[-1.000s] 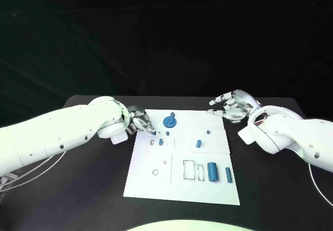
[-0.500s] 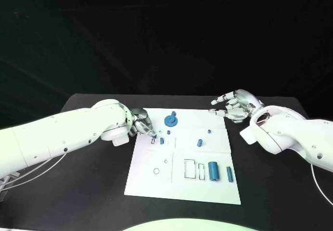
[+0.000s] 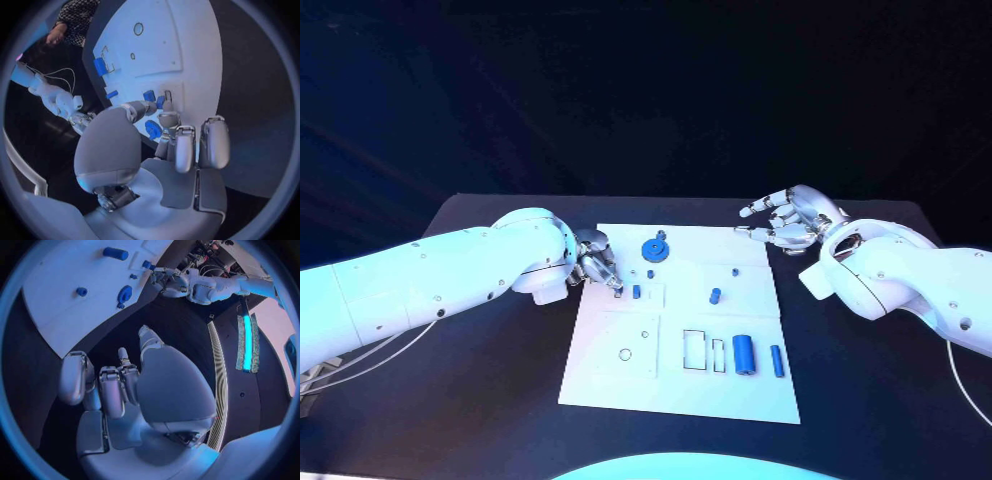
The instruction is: Assemble the parts on the task board
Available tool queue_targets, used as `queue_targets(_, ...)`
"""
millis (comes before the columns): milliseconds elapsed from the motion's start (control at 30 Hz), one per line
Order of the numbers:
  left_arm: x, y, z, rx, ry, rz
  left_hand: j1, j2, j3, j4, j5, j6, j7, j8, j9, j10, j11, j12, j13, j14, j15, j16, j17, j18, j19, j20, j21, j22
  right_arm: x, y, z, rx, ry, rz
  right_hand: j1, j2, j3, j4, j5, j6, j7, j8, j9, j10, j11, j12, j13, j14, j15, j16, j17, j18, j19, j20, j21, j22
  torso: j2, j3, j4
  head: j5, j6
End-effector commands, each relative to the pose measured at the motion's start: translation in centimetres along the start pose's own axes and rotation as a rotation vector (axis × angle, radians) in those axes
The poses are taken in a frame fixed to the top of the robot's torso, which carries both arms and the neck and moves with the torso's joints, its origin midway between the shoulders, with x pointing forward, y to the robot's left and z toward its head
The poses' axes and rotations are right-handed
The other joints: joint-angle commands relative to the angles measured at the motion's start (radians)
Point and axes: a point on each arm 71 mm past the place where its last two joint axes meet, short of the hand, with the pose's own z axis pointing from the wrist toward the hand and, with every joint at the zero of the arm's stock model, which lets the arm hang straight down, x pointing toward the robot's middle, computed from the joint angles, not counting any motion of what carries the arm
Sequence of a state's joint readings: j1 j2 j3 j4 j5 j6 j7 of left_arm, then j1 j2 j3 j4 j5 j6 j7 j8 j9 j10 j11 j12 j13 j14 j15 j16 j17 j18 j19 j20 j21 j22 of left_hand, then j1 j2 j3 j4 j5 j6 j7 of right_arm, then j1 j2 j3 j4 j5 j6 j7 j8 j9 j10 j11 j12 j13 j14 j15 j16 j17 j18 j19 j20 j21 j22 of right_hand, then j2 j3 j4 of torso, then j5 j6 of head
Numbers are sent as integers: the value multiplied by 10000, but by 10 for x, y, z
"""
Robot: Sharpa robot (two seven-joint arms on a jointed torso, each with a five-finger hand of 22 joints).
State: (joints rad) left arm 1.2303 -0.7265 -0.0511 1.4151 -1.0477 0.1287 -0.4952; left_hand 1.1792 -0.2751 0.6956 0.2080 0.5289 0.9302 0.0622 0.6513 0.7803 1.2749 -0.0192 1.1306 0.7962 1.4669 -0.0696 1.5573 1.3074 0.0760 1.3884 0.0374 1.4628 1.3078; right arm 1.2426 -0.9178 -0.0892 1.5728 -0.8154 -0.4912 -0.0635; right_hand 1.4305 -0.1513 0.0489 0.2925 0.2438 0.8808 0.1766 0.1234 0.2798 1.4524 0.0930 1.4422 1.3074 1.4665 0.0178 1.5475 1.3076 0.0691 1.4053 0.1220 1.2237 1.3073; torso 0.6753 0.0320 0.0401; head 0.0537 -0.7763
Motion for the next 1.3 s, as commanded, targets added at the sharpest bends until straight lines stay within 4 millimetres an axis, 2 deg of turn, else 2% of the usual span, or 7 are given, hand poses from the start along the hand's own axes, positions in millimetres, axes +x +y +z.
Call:
queue_targets(33, 2, 0, 1, -72, 173, 516, 14, 79, 2086, -2156, 45, 139, -42, 29, -6, 67, -13, 59, 4, 988, -76, 48, 2463, -174, 63, -24, 38, 209, 0, 0, 0, -102, 27, -21, -60, 72, -25, -18, 33, 54, 2, -21, -10, -44, -17, -14, 1194, 839, -18, -69, 1809, 97, -20, -33, -35, 276, 3, -2, 4, -14, -16)
queue_targets(733, 3, -2, 2, -93, 262, 804, 13, 60, 2076, -2196, 91, 157, -46, 28, -2, 85, -18, 75, 39, 995, -79, 60, 2486, -177, 72, -28, 45, 223, 0, 0, 0, -97, 19, -18, -60, 72, -25, -18, 33, 54, 2, -21, -10, -44, -17, -14, 1194, 839, -18, -69, 1809, 97, -20, -33, -35, 276, 1, 3, 0, -30, -80)
queue_targets(867, 4, -2, 3, -104, 343, 856, 13, 59, 2076, -2198, 93, 158, -46, 28, -2, 85, -18, 74, 38, 995, -79, 60, 2486, -178, 74, -28, 46, 226, 0, 0, 0, -96, 22, -17, -60, 72, -25, -18, 33, 54, 2, -21, -10, -44, -17, -14, 1194, 839, -18, -69, 1809, 97, -20, -33, -35, 276, 6, 1, 3, -101, -45)
queue_targets(1300, 6, -2, 3, -107, 557, 813, 19, 48, 2072, -2226, 110, 168, -49, 25, -1, 92, -21, 79, 53, 1006, -80, 78, 2521, -183, 90, -30, 57, 250, 1, 1, 0, -97, 35, -12, -60, 72, -25, -18, 33, 54, 2, -21, -10, -44, -17, -14, 1194, 839, -18, -69, 1809, 97, -20, -33, -35, 276, 0, 2, 7, -68, -80)
